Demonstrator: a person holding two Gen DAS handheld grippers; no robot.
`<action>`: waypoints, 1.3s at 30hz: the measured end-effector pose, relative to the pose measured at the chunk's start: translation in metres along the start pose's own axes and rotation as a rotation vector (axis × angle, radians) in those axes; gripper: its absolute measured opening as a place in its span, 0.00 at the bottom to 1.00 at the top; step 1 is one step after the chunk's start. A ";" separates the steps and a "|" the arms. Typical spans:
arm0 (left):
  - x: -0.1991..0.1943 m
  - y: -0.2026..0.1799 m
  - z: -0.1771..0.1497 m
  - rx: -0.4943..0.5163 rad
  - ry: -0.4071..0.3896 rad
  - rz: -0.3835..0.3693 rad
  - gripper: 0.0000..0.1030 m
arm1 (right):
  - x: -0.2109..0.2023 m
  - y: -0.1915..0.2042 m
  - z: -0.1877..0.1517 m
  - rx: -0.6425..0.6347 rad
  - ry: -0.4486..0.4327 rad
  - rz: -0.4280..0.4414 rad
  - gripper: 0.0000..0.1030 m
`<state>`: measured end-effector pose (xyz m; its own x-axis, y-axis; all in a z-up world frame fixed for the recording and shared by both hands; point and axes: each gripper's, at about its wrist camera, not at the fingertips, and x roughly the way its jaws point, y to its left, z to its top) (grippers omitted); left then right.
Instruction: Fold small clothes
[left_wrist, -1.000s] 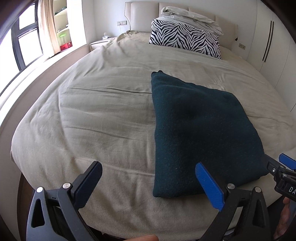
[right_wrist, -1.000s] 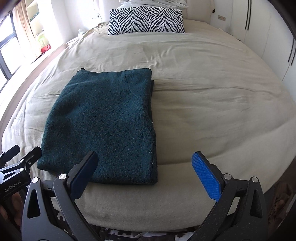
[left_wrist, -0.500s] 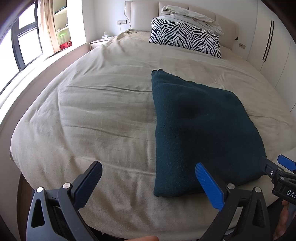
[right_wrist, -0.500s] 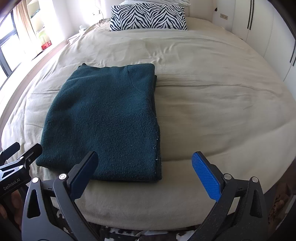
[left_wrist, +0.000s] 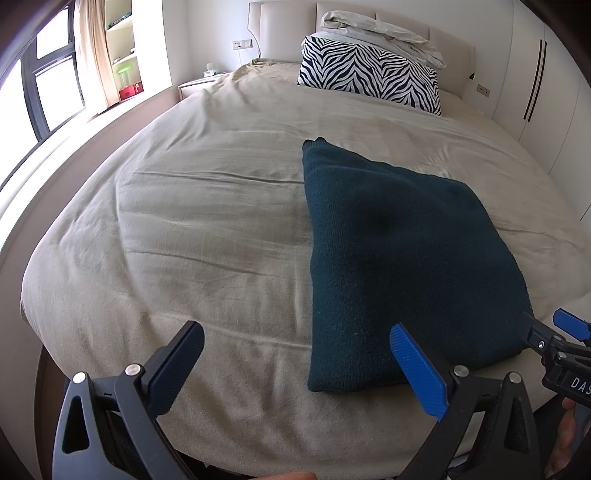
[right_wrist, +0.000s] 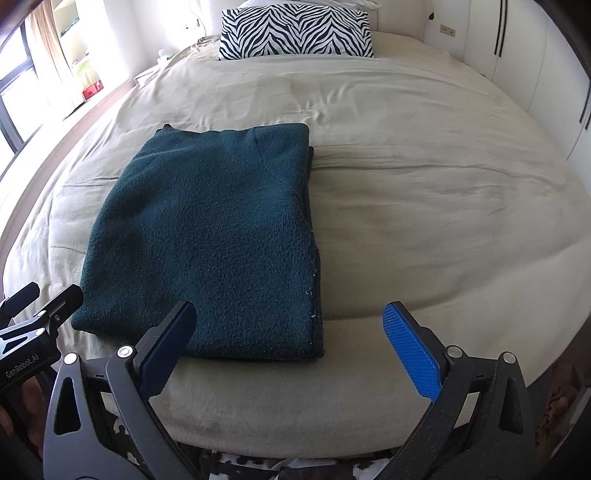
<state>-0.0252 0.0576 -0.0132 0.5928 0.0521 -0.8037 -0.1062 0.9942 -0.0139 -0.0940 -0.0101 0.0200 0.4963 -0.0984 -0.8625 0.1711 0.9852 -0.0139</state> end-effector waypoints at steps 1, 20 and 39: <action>0.001 0.001 0.000 0.001 0.000 0.000 1.00 | 0.000 0.000 0.000 0.001 0.001 0.000 1.00; 0.000 0.000 0.000 0.000 0.001 0.000 1.00 | 0.002 0.001 0.000 0.003 0.006 -0.001 1.00; 0.000 0.000 0.000 -0.001 0.001 -0.001 1.00 | 0.006 0.001 -0.004 0.009 0.010 -0.001 1.00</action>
<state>-0.0251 0.0579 -0.0133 0.5918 0.0508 -0.8045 -0.1059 0.9943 -0.0152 -0.0943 -0.0089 0.0133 0.4874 -0.0977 -0.8677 0.1789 0.9838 -0.0103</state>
